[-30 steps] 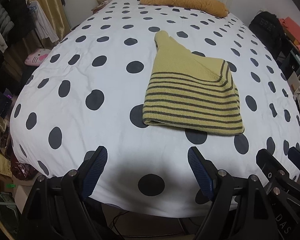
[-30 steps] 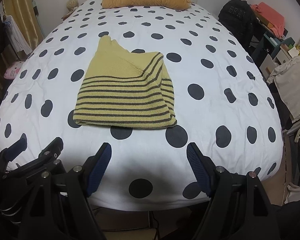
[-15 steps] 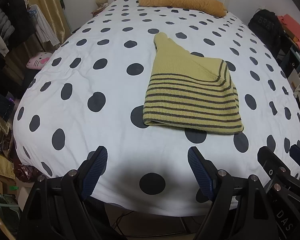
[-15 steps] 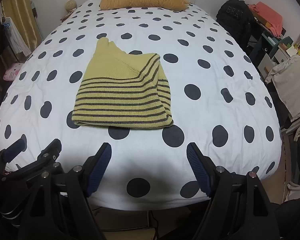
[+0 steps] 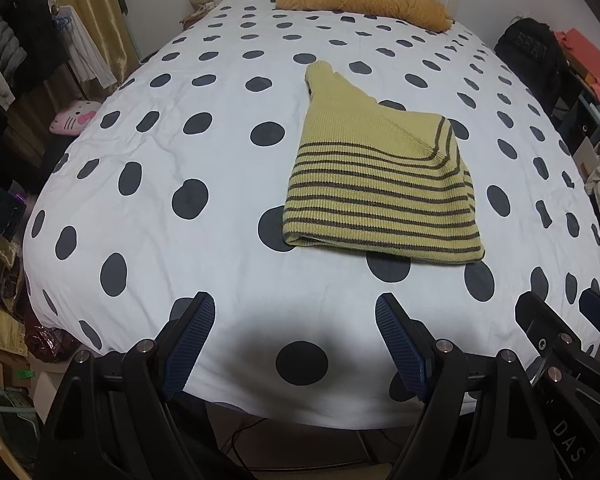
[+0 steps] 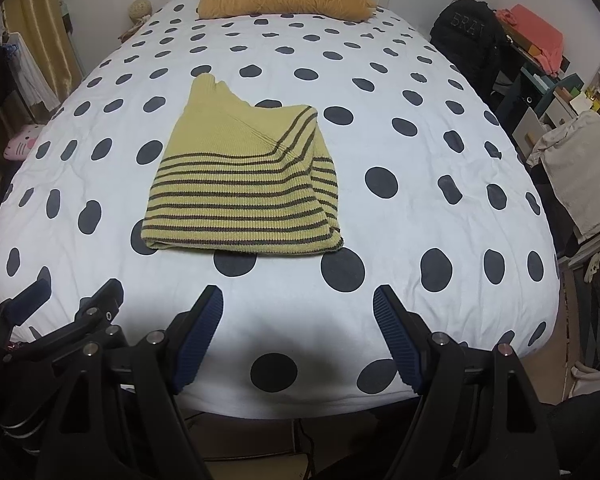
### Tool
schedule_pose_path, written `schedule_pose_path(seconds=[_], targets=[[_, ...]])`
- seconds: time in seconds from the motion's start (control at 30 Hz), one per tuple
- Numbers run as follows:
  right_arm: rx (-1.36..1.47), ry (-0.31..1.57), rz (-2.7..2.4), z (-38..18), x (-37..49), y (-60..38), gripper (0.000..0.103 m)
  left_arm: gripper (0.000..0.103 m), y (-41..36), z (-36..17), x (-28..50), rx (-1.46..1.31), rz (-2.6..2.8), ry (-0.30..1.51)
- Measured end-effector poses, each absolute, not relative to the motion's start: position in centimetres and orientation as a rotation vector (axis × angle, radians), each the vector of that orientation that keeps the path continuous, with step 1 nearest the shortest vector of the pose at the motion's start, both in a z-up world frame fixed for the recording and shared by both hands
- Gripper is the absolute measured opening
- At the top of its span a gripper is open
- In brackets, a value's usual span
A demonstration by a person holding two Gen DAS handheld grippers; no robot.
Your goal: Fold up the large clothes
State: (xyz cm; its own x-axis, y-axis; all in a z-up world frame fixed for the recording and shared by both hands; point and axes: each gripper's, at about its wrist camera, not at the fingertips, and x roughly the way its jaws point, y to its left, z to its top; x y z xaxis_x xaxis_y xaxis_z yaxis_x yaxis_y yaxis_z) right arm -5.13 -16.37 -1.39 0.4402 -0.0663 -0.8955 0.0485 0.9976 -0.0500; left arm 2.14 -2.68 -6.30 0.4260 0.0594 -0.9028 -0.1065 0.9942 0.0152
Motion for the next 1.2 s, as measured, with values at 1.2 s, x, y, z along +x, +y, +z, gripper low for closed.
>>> schedule_pose_path(seconds=[1.2], targets=[[-0.017,1.125,-0.069,-1.81,-5.22,-16.86,0.078,0.083,-2.53,-6.79,2.26,-0.045,0.102,1.145]])
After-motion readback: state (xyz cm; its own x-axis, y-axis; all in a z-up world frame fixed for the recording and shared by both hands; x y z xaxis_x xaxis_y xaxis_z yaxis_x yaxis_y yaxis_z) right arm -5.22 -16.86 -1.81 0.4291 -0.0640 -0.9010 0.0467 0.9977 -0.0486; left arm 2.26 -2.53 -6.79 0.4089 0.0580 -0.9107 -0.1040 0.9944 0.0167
